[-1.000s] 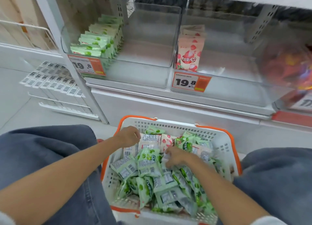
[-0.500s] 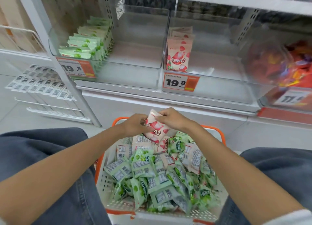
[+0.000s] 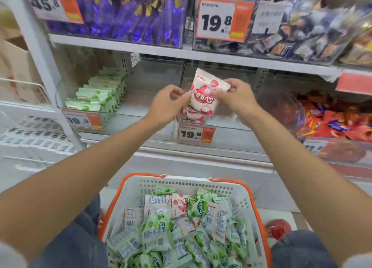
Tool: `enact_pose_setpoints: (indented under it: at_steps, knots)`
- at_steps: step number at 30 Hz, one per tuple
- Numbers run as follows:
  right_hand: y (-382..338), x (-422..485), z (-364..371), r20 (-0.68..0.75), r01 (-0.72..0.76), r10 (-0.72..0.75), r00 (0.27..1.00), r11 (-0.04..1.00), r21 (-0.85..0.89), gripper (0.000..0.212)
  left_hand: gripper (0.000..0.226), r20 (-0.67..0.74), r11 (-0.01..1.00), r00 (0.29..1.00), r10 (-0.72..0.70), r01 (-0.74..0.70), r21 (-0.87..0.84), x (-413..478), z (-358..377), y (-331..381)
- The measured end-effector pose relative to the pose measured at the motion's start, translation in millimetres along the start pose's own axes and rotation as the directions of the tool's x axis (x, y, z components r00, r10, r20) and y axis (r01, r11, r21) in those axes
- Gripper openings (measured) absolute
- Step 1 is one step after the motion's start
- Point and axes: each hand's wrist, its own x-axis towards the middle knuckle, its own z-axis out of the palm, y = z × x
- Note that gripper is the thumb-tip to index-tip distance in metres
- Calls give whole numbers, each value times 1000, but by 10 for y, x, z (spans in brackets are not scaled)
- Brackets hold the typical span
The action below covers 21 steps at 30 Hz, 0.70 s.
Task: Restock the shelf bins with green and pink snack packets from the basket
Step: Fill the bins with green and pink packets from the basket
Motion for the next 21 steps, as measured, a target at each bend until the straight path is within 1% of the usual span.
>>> enact_pose_setpoints:
  at_steps: [1, 2, 3, 5, 7, 12, 13, 14, 16, 18, 19, 21]
  knots:
    - [-6, 125, -21, -51, 9, -11, 999, 999, -34, 27, 23, -50, 998, 999, 0, 3, 57, 94, 13, 11]
    - [28, 257, -19, -71, 0, -6, 997, 997, -81, 25, 21, -78, 995, 997, -17, 25, 102, 175, 32, -10]
    - [96, 382, 13, -61, -27, 18, 998, 989, -145, 24, 19, -87, 990, 995, -48, 59, 131, 242, 55, -47]
    - [305, 597, 147, 23, -93, 104, 994, 956, -277, 24, 20, -72, 982, 991, -115, 125, 139, 346, 117, -151]
    - [529, 775, 311, 73, -141, 176, 982, 928, -345, 28, 24, -58, 982, 990, -129, 136, 130, 412, 176, -243]
    - [905, 970, 515, 33, -184, 209, 977, 917, -353, 36, 27, -44, 992, 996, -80, 83, 90, 447, 250, -392]
    - [975, 984, 532, 37, -192, 221, 975, 909, -371, 41, 27, -47, 993, 996, -74, 78, 85, 448, 259, -412]
    - [1042, 994, 541, 48, -209, 247, 968, 896, -391, 48, 28, -52, 994, 996, -74, 78, 80, 449, 265, -426]
    - [1094, 988, 561, 95, -287, 358, 929, 857, -428, 63, 28, -58, 994, 996, -74, 79, 75, 446, 271, -435]
    - [1110, 978, 576, 119, -328, 412, 904, 843, -426, 71, 28, -62, 995, 996, -72, 76, 66, 439, 272, -439]
    - [1115, 978, 579, 116, -321, 406, 907, 842, -434, 71, 28, -64, 995, 995, -71, 74, 60, 436, 273, -438]
    - [1119, 975, 581, 105, -293, 381, 919, 834, -467, 63, 28, -68, 996, 995, -72, 75, 47, 433, 274, -439]
